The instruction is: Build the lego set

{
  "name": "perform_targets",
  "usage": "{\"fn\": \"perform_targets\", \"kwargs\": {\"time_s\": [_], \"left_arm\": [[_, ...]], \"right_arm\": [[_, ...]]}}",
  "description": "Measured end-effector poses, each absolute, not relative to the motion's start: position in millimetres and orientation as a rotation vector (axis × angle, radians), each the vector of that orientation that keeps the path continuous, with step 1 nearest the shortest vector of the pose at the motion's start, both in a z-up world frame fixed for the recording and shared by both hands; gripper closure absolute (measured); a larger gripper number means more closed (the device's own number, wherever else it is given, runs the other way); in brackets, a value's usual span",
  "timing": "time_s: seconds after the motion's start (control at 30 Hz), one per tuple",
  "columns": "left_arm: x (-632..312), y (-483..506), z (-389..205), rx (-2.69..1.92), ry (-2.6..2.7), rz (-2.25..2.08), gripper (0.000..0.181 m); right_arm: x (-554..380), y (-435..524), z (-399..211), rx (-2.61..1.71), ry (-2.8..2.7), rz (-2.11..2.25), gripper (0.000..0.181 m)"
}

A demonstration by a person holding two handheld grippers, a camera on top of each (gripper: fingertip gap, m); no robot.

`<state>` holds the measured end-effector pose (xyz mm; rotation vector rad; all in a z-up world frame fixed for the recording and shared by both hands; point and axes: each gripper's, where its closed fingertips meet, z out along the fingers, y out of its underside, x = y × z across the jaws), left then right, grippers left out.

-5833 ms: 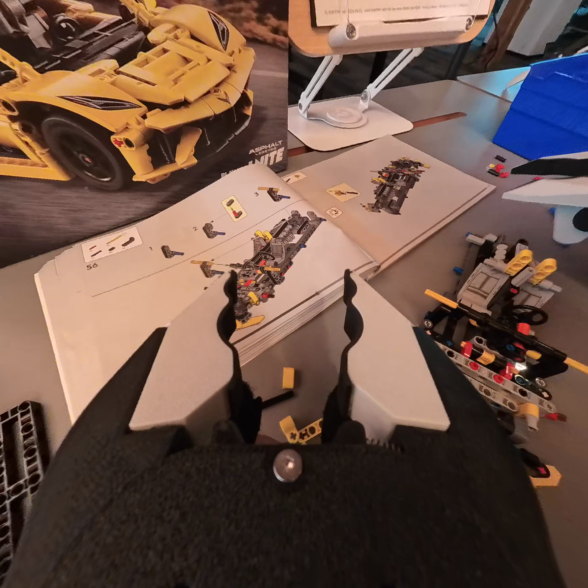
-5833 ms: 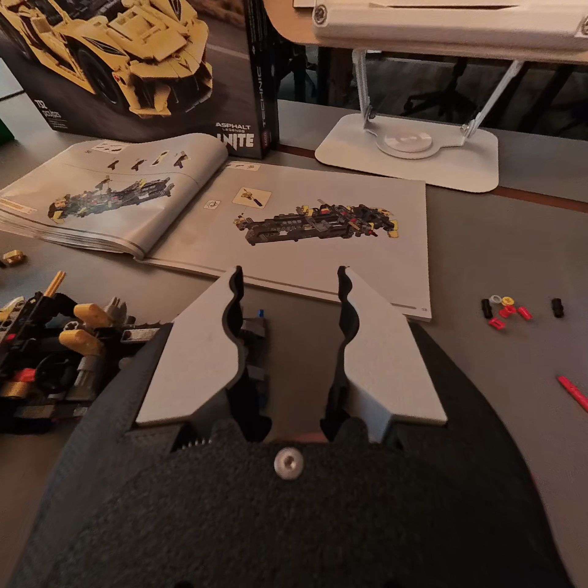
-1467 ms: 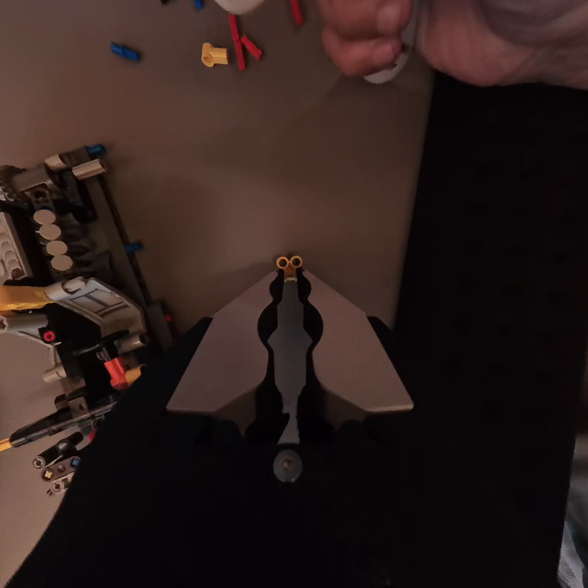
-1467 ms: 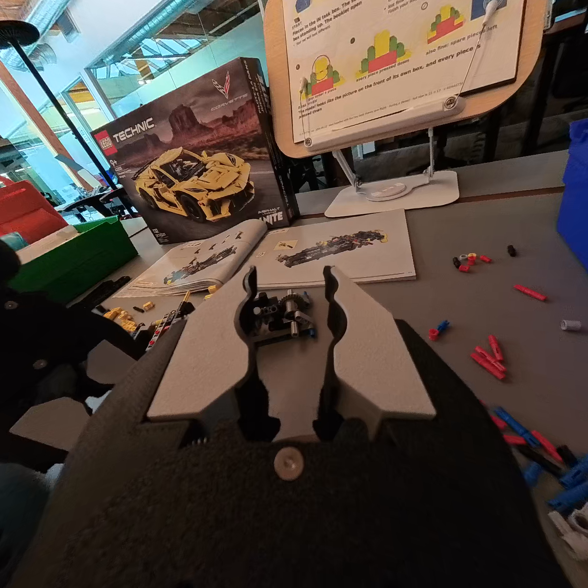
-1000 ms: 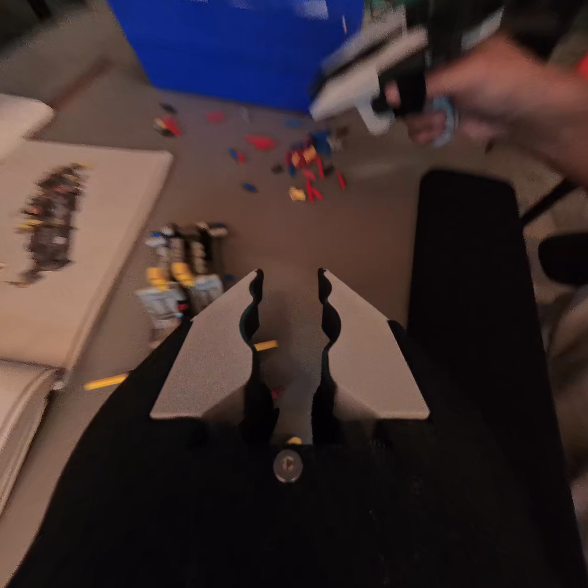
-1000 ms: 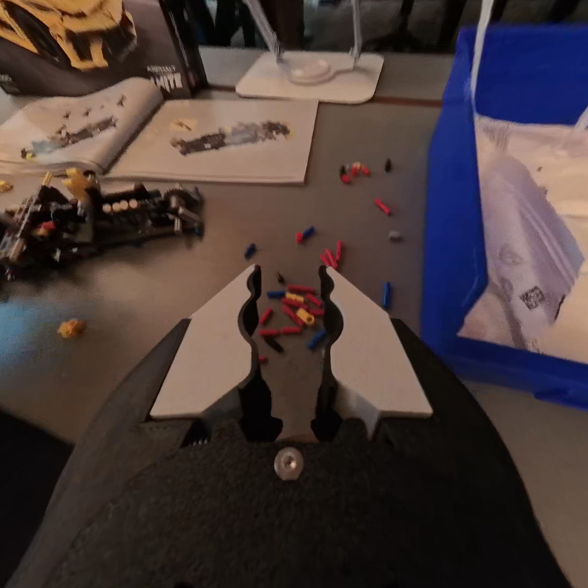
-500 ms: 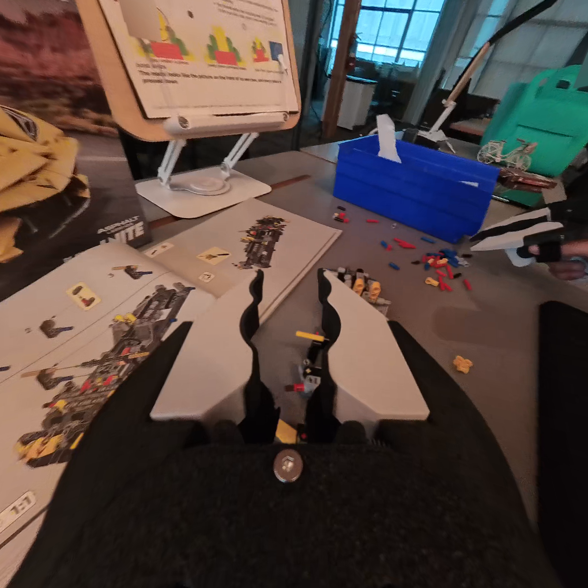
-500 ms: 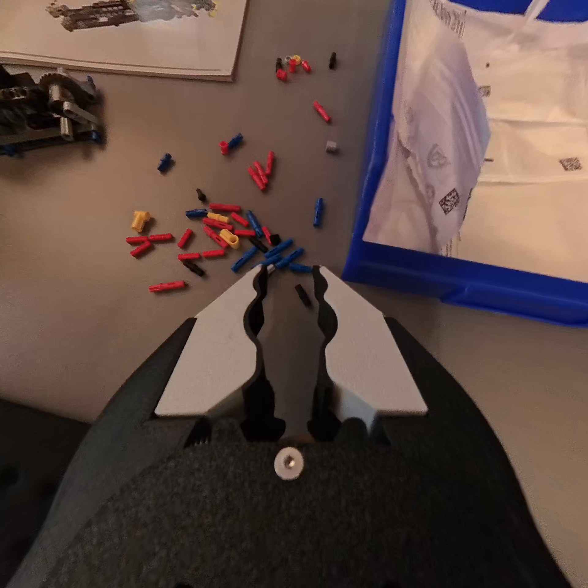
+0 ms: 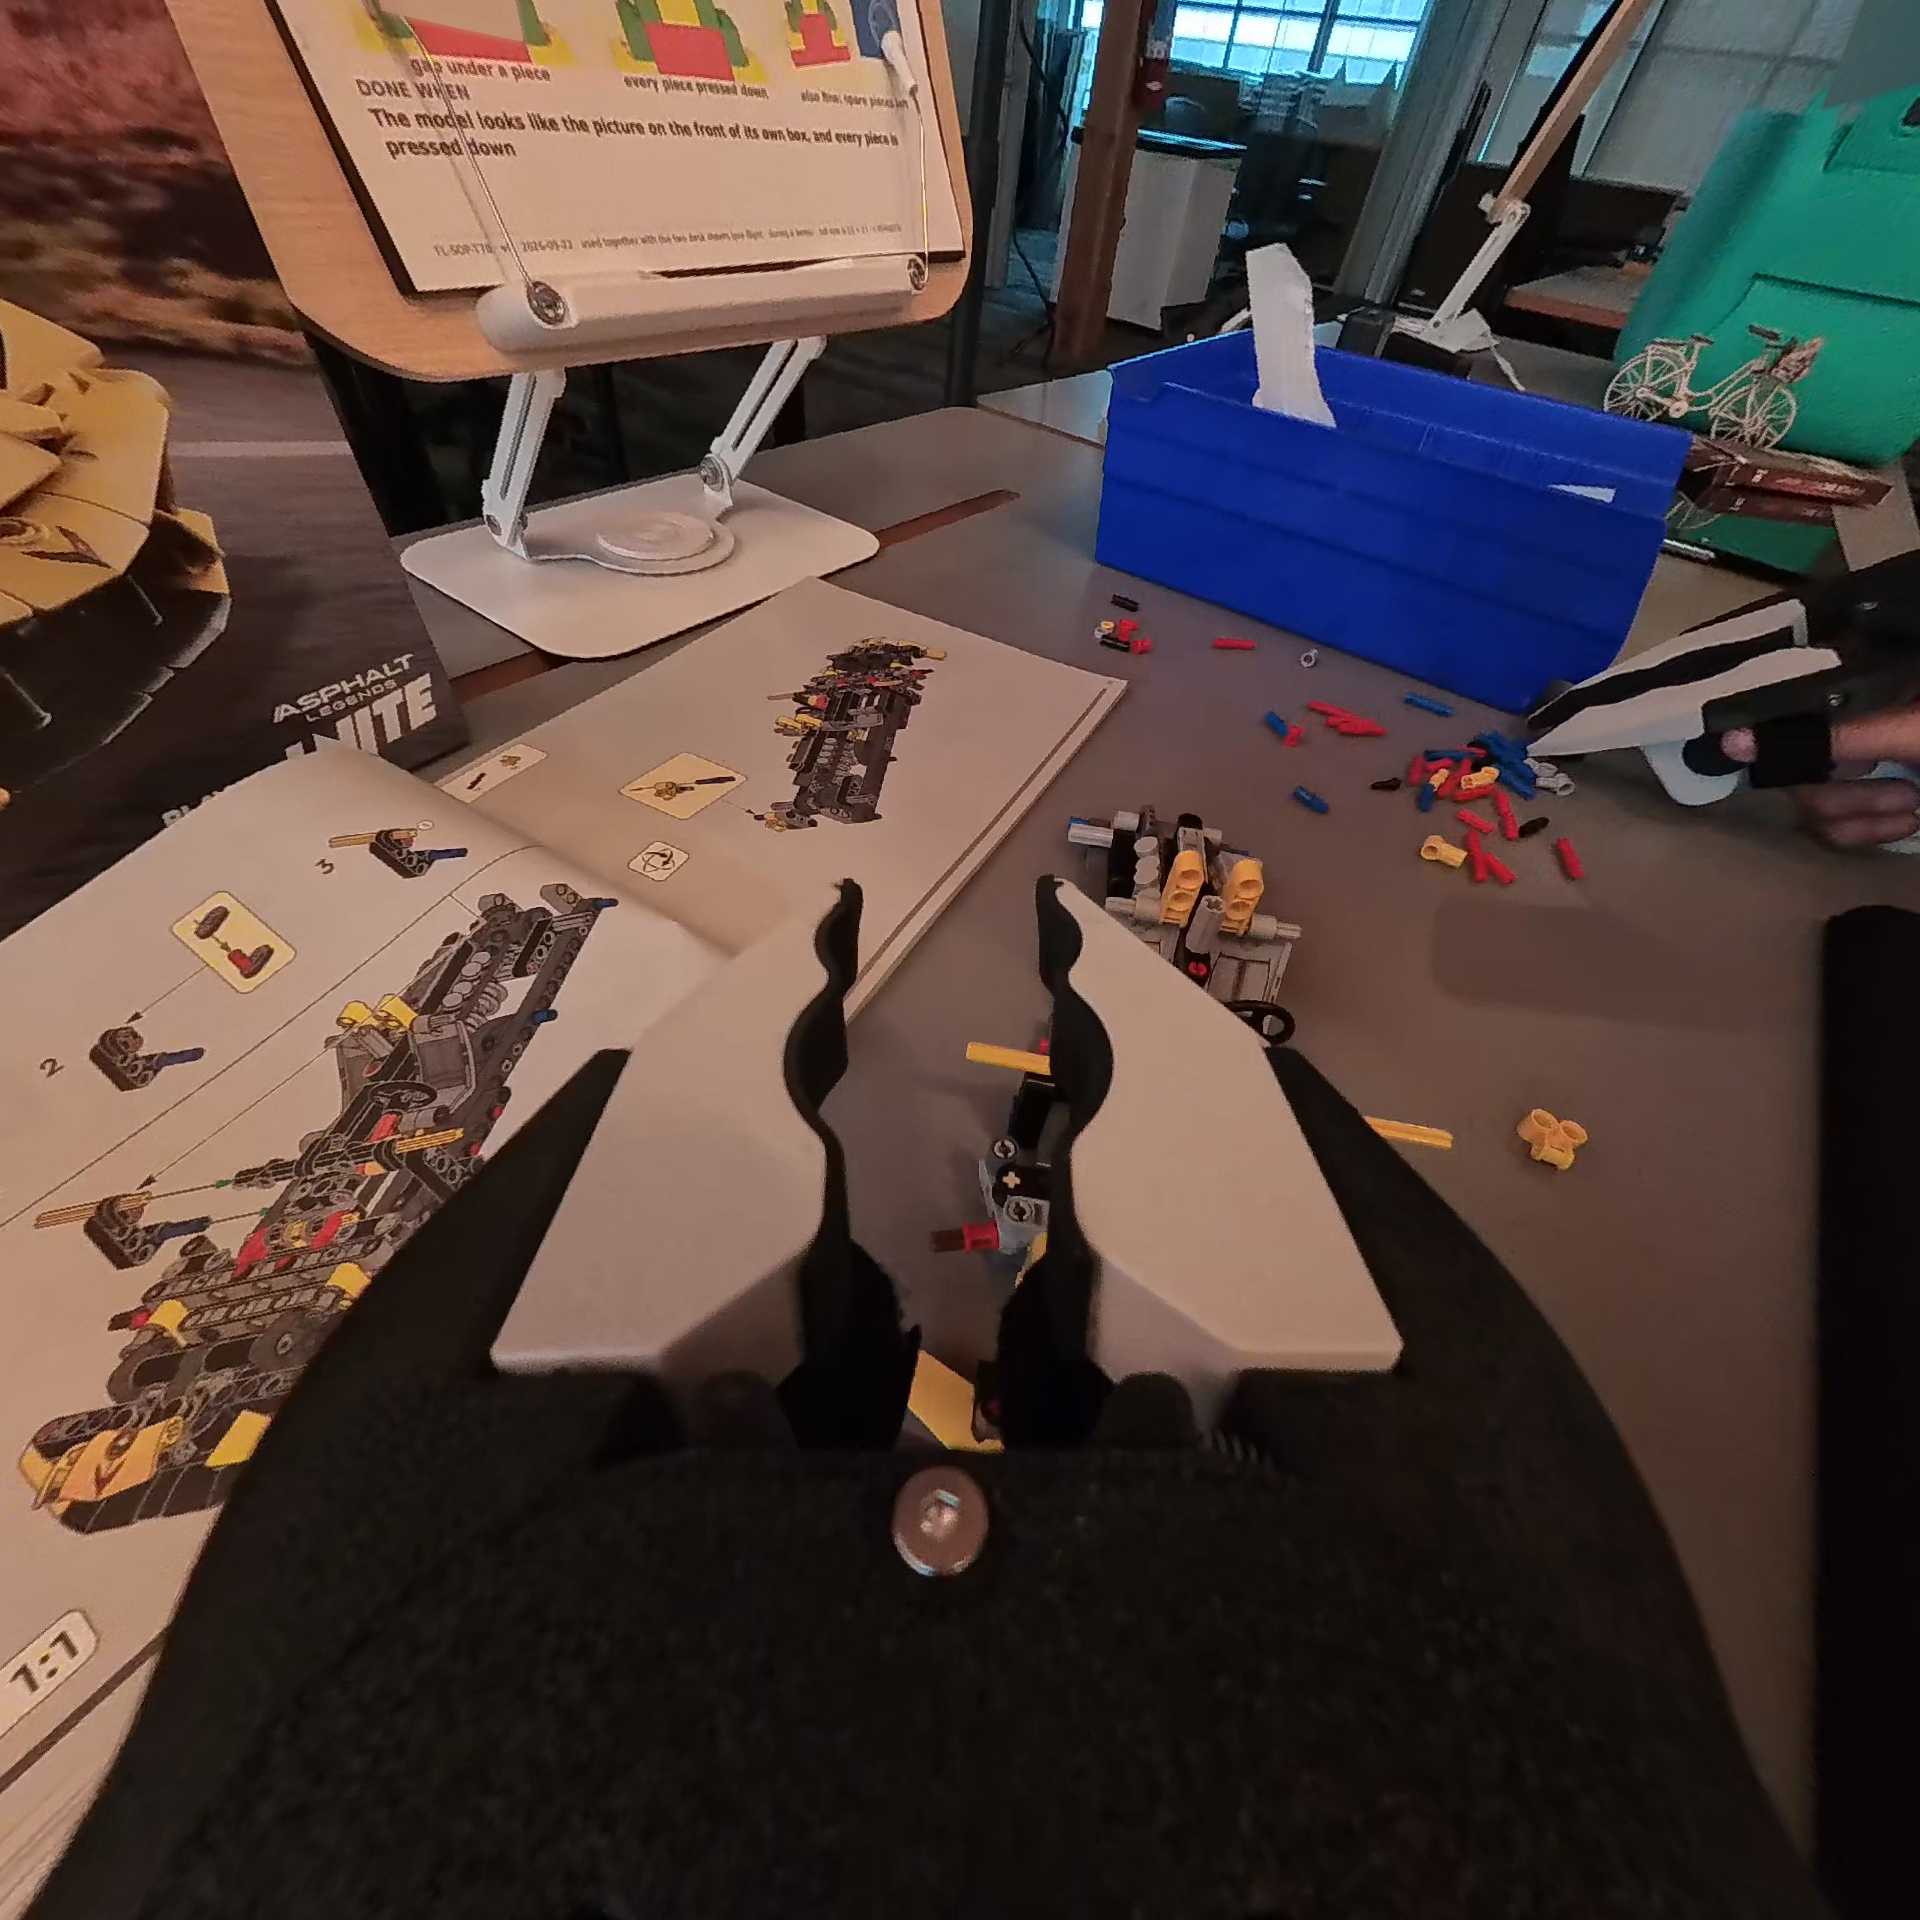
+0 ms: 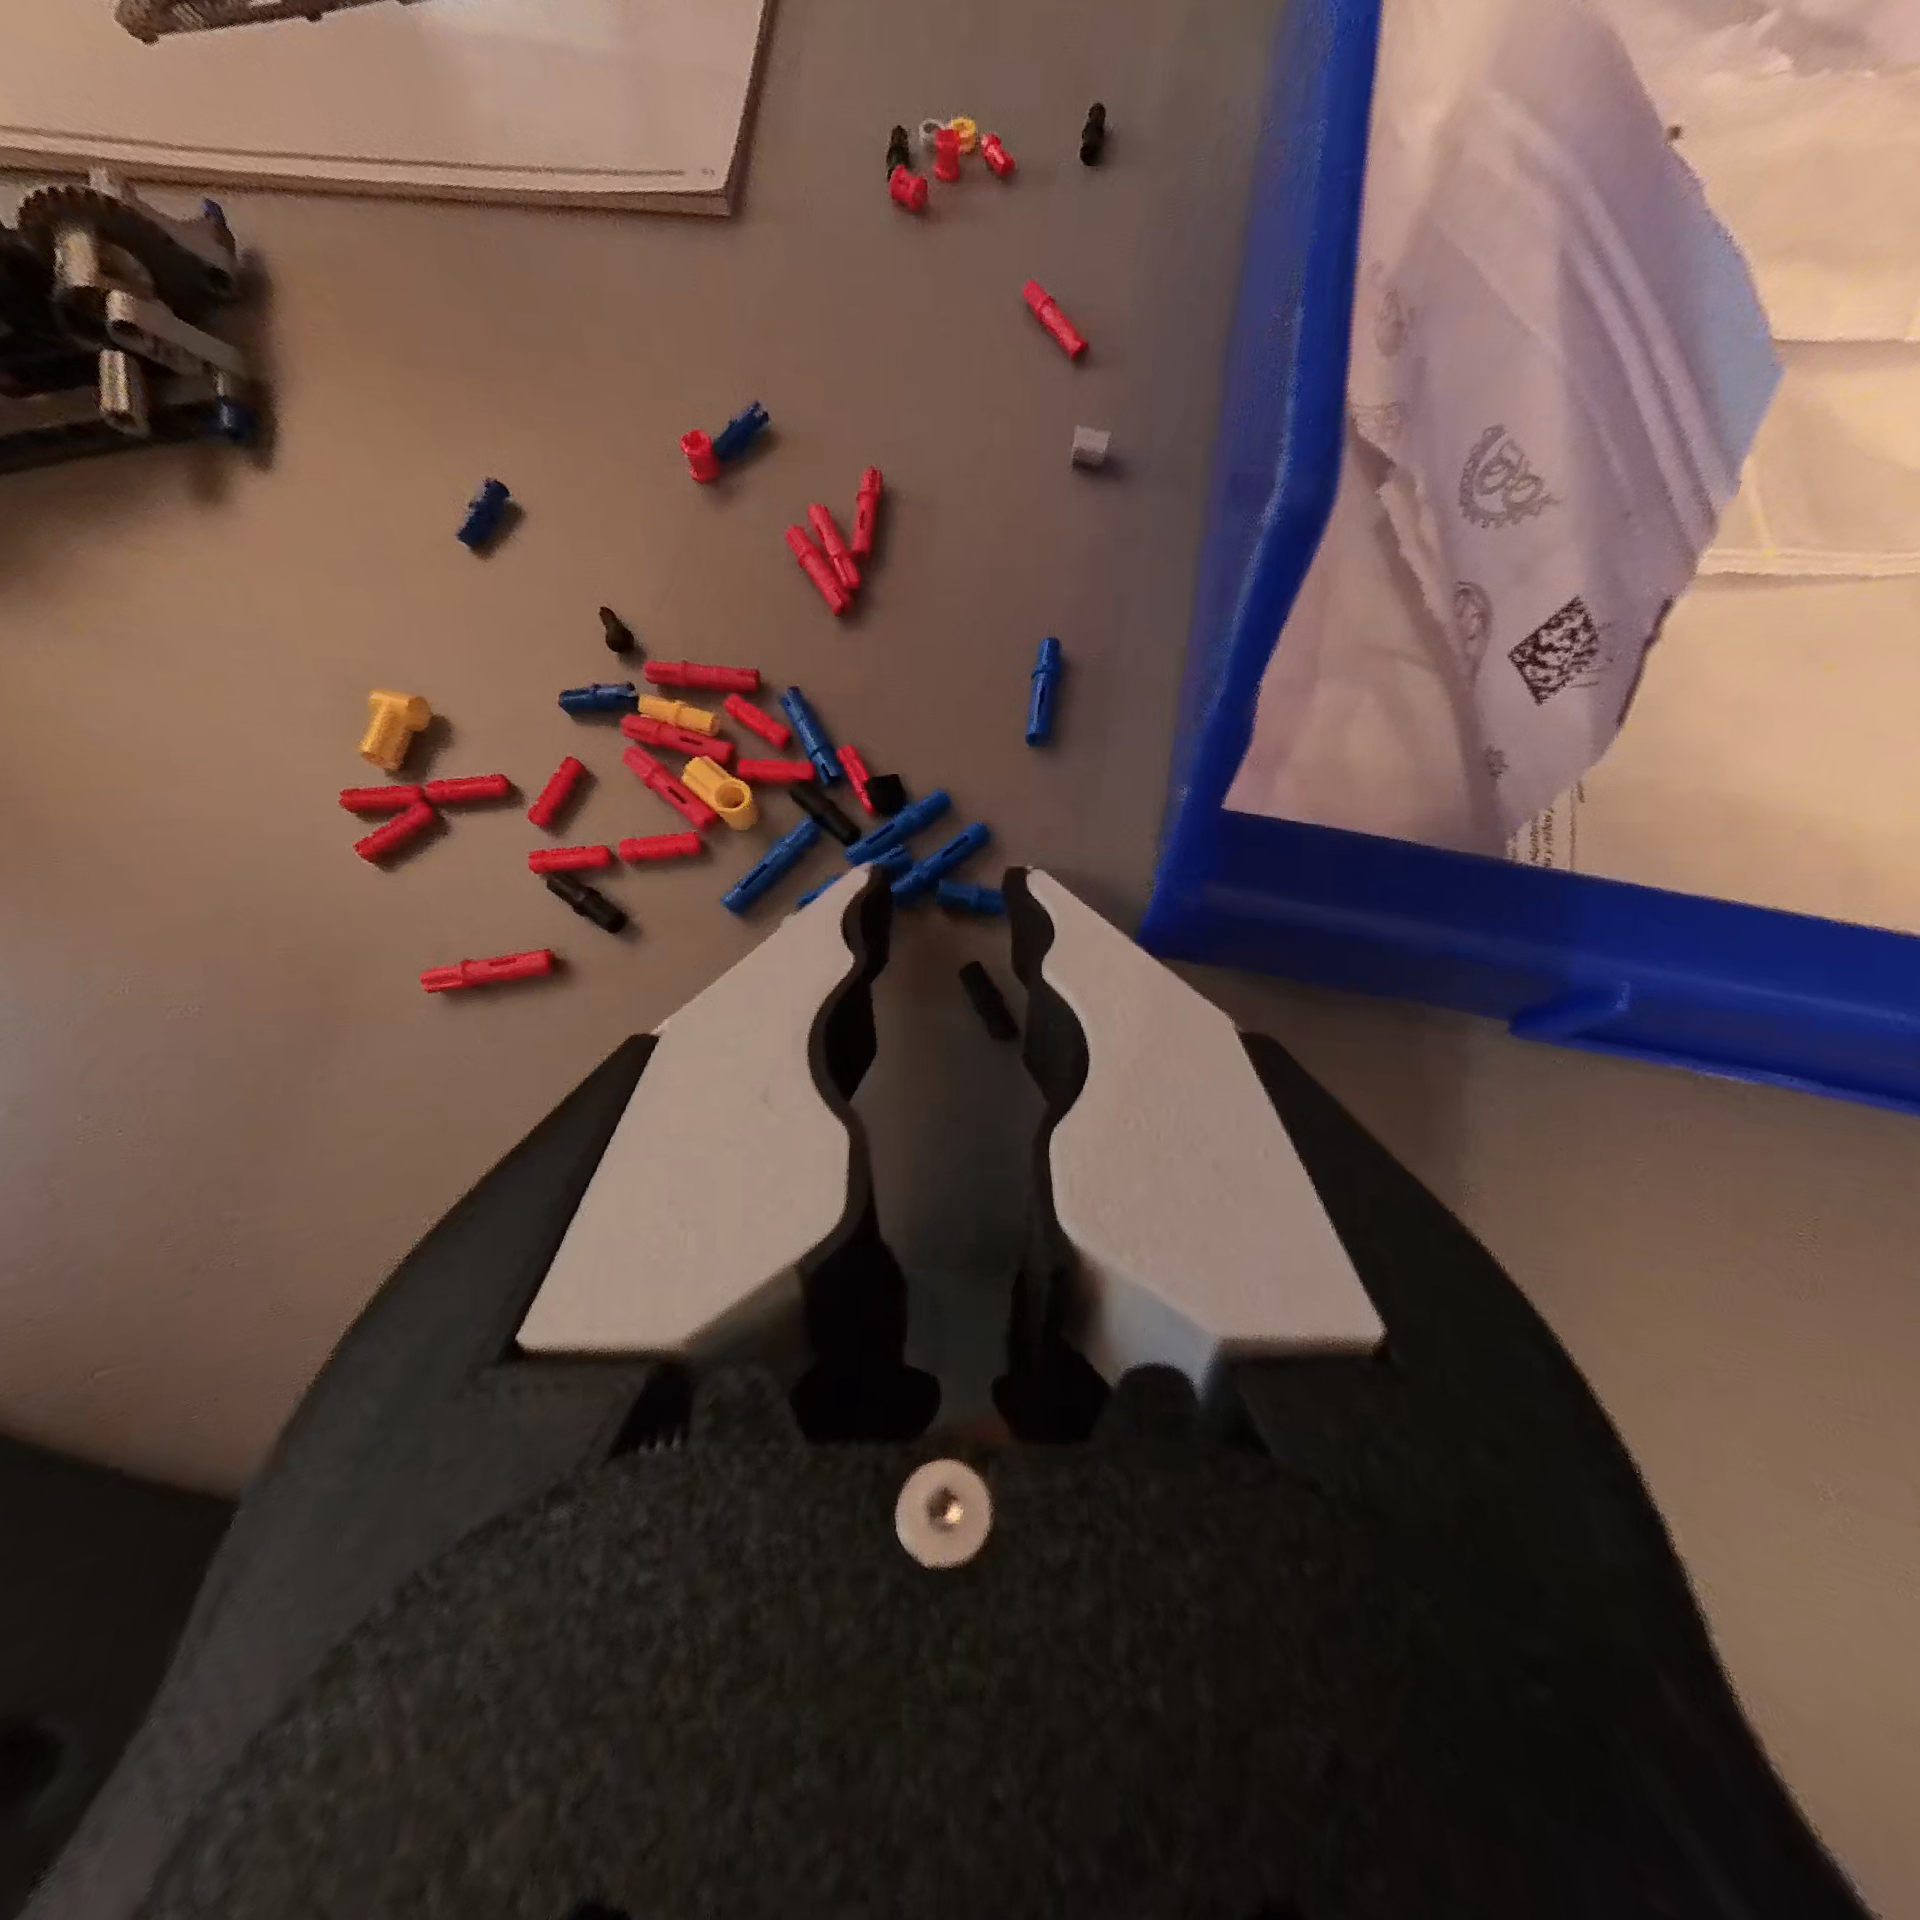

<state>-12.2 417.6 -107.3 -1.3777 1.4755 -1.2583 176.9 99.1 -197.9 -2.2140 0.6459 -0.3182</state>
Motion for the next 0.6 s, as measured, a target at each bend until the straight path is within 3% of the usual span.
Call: {"fn": "perform_targets", "kwargs": {"time_s": [0.6], "left_arm": [[-11.9,416.9,-111.7,-1.381,1.499,-1.233,0.145]], "right_arm": [[178.0,104.2,-200.5,-2.320,0.671,-0.286,0.166]]}}
